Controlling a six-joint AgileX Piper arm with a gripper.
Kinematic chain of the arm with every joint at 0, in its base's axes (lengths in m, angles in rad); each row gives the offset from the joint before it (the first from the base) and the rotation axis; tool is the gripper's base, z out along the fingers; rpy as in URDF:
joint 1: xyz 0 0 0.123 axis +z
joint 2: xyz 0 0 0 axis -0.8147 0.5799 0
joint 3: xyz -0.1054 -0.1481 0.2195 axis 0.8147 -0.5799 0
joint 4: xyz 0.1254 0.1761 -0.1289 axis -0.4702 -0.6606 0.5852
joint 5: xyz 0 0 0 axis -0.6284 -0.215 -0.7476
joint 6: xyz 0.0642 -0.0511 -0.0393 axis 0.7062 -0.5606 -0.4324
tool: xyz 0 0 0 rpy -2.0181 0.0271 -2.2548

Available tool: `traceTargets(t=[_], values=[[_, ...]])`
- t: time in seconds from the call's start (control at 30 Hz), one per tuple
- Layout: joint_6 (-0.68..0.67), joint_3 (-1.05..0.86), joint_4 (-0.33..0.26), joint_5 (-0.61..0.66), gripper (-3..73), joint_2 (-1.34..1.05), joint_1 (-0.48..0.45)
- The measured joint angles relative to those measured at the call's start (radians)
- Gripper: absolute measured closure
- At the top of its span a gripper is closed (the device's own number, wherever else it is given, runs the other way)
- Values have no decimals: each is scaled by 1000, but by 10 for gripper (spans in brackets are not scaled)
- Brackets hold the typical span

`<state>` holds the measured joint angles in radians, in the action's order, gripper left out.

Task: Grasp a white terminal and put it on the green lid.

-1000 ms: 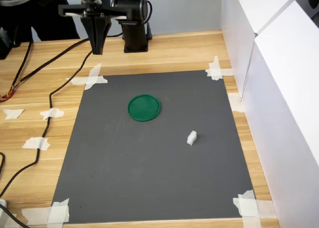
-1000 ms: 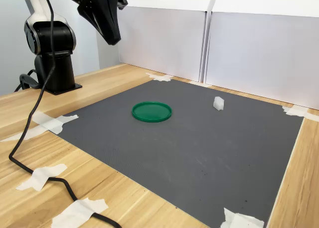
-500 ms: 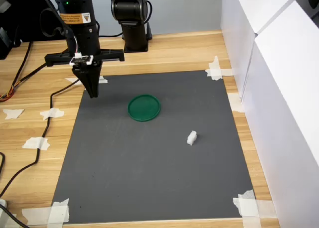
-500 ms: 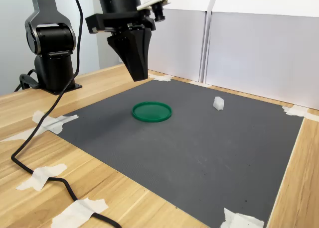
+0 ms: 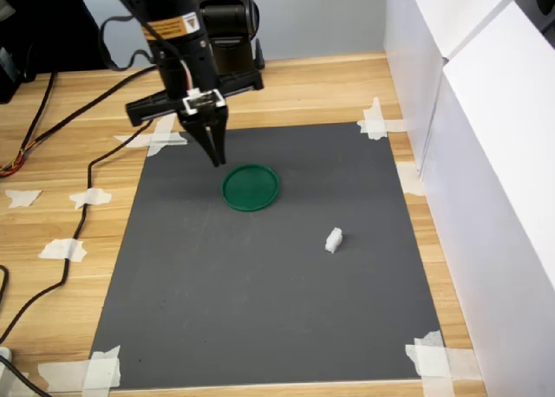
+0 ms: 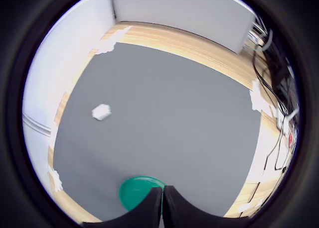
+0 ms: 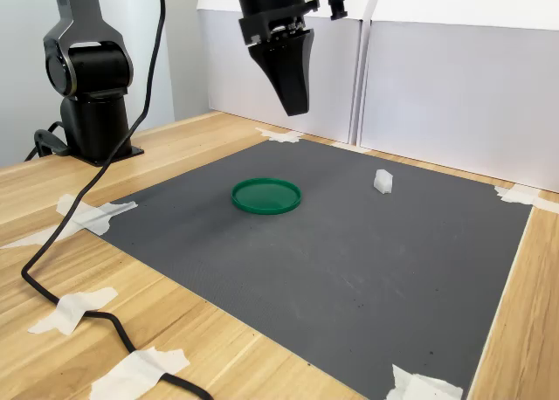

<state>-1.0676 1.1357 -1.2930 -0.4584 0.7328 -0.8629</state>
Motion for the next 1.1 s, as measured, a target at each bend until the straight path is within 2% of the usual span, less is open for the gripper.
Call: traceTargets(t=[0.37, 0.6, 0.73, 0.87, 1.1], values=[[96, 1, -4, 7, 711, 23, 244], [118, 13, 0, -18, 708, 68, 261], [111, 35, 9, -23, 664, 105, 261], [86, 61, 11, -26, 541, 136, 261], [82, 89, 12, -36, 153, 170, 261]])
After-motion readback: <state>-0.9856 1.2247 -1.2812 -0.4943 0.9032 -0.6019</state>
